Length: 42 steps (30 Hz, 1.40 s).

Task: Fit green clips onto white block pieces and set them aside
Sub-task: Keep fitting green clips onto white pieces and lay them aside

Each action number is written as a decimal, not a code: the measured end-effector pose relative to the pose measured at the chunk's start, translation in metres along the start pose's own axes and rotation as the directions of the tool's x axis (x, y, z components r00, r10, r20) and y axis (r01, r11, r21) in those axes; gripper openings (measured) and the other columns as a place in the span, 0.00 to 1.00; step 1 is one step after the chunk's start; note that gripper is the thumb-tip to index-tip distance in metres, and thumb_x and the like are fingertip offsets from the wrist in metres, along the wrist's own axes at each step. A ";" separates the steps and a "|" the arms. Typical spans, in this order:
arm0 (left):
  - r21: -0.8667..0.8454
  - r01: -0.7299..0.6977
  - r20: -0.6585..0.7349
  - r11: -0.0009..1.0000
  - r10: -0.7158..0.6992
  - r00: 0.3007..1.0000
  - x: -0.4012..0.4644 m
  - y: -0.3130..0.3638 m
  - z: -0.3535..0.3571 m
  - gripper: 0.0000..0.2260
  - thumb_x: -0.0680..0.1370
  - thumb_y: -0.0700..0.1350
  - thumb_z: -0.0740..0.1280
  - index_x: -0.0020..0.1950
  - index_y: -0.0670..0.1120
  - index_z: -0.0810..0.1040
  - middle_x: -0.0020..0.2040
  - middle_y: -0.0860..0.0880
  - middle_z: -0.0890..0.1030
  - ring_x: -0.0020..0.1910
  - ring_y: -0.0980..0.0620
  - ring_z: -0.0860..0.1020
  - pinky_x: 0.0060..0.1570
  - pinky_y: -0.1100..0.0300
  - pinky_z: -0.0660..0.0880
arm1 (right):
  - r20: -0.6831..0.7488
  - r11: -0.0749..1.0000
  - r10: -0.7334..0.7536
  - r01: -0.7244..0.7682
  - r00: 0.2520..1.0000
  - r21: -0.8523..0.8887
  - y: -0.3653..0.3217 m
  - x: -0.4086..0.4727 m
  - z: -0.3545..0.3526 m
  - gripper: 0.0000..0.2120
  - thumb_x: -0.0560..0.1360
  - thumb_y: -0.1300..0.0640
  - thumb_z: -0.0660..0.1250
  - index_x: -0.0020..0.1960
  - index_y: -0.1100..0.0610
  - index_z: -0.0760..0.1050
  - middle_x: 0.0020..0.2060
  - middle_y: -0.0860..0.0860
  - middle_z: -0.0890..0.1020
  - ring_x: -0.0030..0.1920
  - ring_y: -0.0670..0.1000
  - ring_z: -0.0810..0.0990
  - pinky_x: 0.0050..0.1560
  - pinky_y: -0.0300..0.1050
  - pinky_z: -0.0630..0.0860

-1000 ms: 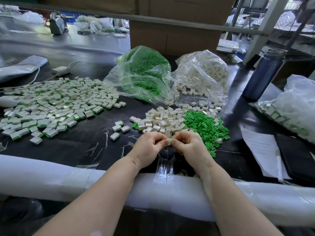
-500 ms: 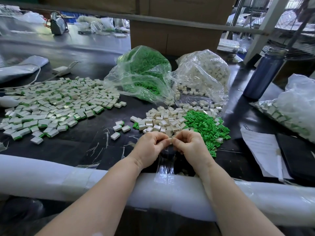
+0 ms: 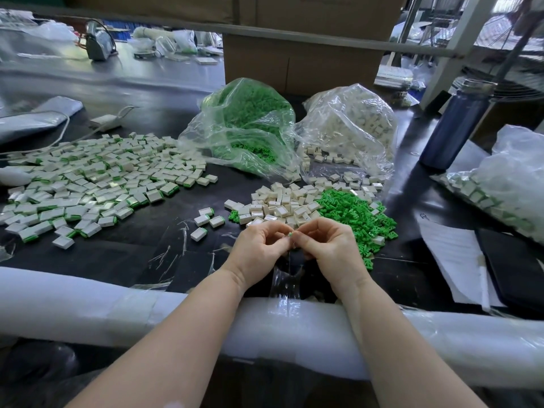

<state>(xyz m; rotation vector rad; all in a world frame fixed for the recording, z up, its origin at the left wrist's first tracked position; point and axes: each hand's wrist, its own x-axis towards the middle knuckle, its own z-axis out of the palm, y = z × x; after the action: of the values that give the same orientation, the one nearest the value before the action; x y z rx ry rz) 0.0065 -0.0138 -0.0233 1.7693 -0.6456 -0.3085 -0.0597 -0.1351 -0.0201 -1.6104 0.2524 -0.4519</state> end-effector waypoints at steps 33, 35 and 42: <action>0.034 -0.112 0.151 0.993 0.106 0.983 -0.001 -0.003 0.001 0.07 0.75 0.36 0.67 0.45 0.49 0.77 0.53 0.51 0.66 0.52 0.59 0.70 0.56 0.71 0.69 | 0.209 0.986 0.113 -0.137 0.971 0.100 -0.001 0.000 -0.001 0.08 0.76 0.66 0.63 0.46 0.71 0.78 0.24 0.46 0.79 0.23 0.39 0.73 0.25 0.29 0.68; 0.030 -0.116 0.155 0.993 0.110 0.982 -0.001 -0.003 0.001 0.08 0.75 0.36 0.67 0.45 0.49 0.77 0.52 0.51 0.66 0.50 0.61 0.71 0.54 0.72 0.69 | 0.215 0.982 0.118 -0.145 0.970 0.119 -0.001 0.000 0.000 0.08 0.76 0.66 0.63 0.46 0.71 0.78 0.24 0.47 0.80 0.24 0.40 0.74 0.25 0.29 0.69; 0.043 -0.120 0.164 0.992 0.111 0.980 -0.001 -0.001 0.000 0.09 0.76 0.36 0.66 0.44 0.51 0.76 0.53 0.50 0.66 0.49 0.58 0.71 0.54 0.70 0.70 | 0.200 0.987 0.092 -0.116 0.976 0.112 0.000 0.000 -0.001 0.08 0.76 0.64 0.63 0.44 0.68 0.79 0.25 0.47 0.80 0.25 0.40 0.75 0.27 0.30 0.70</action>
<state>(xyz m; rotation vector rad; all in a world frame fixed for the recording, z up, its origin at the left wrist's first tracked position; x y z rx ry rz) 0.0061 -0.0130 -0.0244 1.7611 -0.8764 -0.3597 -0.0602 -0.1357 -0.0201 -1.5003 0.1573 -0.2231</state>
